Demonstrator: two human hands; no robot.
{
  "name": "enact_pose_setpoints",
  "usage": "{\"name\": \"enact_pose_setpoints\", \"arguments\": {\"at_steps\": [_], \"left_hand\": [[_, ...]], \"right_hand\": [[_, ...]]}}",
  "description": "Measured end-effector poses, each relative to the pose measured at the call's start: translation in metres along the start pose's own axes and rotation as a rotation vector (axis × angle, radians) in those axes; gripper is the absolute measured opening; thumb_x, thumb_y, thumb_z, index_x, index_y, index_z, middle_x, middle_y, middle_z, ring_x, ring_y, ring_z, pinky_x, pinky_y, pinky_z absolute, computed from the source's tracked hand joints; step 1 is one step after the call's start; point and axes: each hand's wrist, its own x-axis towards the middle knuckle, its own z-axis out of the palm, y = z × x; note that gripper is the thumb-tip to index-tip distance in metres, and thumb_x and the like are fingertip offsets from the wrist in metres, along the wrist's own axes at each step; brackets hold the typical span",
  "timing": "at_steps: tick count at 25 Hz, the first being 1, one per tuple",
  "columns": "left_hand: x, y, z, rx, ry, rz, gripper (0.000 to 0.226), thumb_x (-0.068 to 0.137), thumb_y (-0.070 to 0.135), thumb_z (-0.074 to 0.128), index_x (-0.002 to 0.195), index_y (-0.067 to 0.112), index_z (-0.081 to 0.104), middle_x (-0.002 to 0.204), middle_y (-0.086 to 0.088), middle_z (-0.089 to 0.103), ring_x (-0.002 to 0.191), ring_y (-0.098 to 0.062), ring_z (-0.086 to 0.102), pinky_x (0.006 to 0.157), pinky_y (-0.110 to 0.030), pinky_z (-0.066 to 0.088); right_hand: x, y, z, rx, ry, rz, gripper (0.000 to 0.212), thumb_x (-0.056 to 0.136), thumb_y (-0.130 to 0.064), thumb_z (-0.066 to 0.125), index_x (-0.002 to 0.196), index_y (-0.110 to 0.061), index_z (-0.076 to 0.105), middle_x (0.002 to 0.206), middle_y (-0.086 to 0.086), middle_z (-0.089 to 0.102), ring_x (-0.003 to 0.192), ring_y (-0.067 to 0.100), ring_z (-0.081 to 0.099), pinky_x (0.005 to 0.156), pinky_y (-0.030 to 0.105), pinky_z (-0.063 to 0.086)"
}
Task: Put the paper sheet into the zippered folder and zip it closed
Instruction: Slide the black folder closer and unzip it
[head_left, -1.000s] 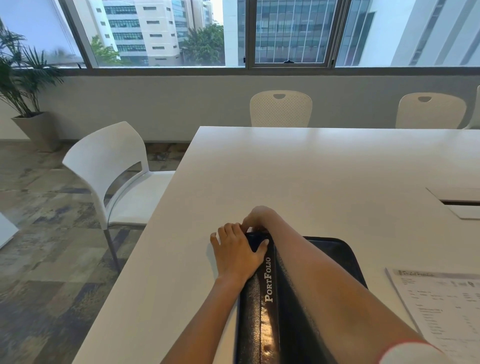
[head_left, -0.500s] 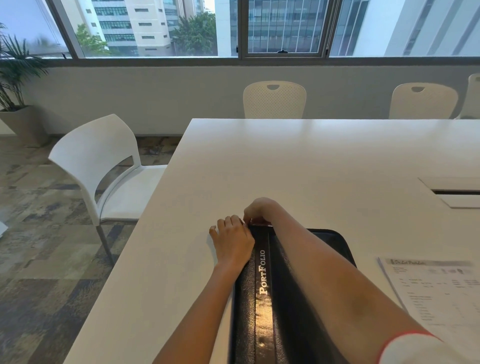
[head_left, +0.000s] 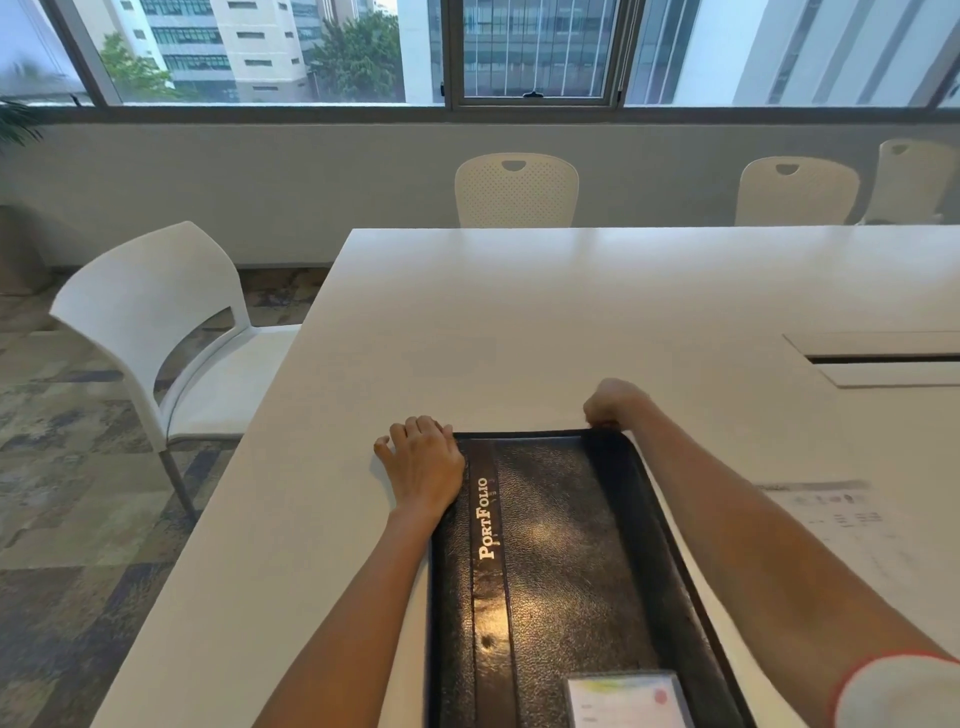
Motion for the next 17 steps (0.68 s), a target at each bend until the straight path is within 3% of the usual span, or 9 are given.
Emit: {"name": "enact_pose_setpoints", "arguments": {"at_steps": [3, 5, 8, 10, 12, 15, 17], "left_hand": [[0.000, 0.001, 0.002, 0.002, 0.019, 0.000, 0.034, 0.099, 0.033, 0.036, 0.105, 0.010, 0.059, 0.109, -0.008, 0.062, 0.106, -0.026, 0.050, 0.096, -0.045, 0.030], [0.001, 0.002, 0.001, 0.011, 0.019, 0.000, 0.034, 0.099, 0.032, 0.036, 0.105, 0.009, 0.060, 0.108, -0.009, 0.063, 0.106, -0.027, 0.050, 0.096, -0.047, 0.030], [0.001, 0.007, -0.005, 0.115, 0.042, 0.058, 0.033, 0.098, 0.030, 0.037, 0.107, 0.009, 0.060, 0.109, -0.011, 0.063, 0.107, -0.029, 0.051, 0.100, -0.050, 0.029], [0.002, 0.015, -0.008, 0.193, 0.033, 0.163, 0.031, 0.098, 0.030, 0.038, 0.109, 0.011, 0.060, 0.112, -0.009, 0.063, 0.110, -0.028, 0.051, 0.102, -0.051, 0.028], [0.001, 0.033, -0.007, 0.167, -0.021, 0.272, 0.032, 0.098, 0.033, 0.038, 0.111, 0.014, 0.060, 0.116, -0.006, 0.063, 0.113, -0.026, 0.051, 0.103, -0.050, 0.028], [-0.007, 0.073, 0.006, 0.077, -0.121, 0.394, 0.034, 0.098, 0.039, 0.039, 0.112, 0.017, 0.060, 0.118, -0.004, 0.063, 0.113, -0.024, 0.051, 0.100, -0.047, 0.031], [-0.012, 0.094, 0.016, -0.021, -0.158, 0.375, 0.035, 0.097, 0.042, 0.043, 0.112, 0.017, 0.061, 0.117, -0.005, 0.063, 0.112, -0.025, 0.052, 0.098, -0.047, 0.034]], "right_hand": [[-0.011, 0.053, -0.011, 0.219, -0.043, 0.095, 0.018, 0.086, 0.002, 0.053, 0.069, 0.000, 0.056, 0.060, 0.009, 0.054, 0.051, 0.016, 0.052, 0.045, 0.020, 0.042], [-0.020, 0.071, -0.007, 0.291, -0.034, 0.095, 0.023, 0.085, 0.001, 0.057, 0.062, -0.001, 0.056, 0.049, 0.007, 0.051, 0.040, 0.013, 0.046, 0.036, 0.018, 0.035], [-0.029, 0.085, -0.002, 0.313, 0.029, 0.015, 0.018, 0.086, -0.008, 0.064, 0.070, 0.001, 0.061, 0.059, 0.010, 0.060, 0.048, 0.017, 0.052, 0.044, 0.024, 0.040], [-0.032, 0.094, 0.000, 0.278, 0.079, -0.075, 0.010, 0.086, -0.008, 0.062, 0.087, 0.000, 0.067, 0.079, 0.015, 0.069, 0.066, 0.023, 0.064, 0.055, 0.028, 0.051], [-0.036, 0.101, 0.005, 0.281, 0.081, -0.182, 0.019, 0.085, -0.002, 0.058, 0.100, -0.006, 0.069, 0.095, 0.014, 0.069, 0.084, 0.027, 0.066, 0.066, 0.031, 0.055], [-0.045, 0.106, 0.015, 0.257, 0.136, -0.328, 0.020, 0.084, -0.007, 0.064, 0.102, -0.008, 0.072, 0.100, 0.012, 0.072, 0.085, 0.021, 0.063, 0.071, 0.027, 0.053], [-0.047, 0.107, 0.021, 0.204, 0.234, -0.373, 0.019, 0.084, -0.007, 0.063, 0.100, -0.006, 0.074, 0.099, 0.013, 0.074, 0.086, 0.021, 0.064, 0.080, 0.029, 0.052]]}}
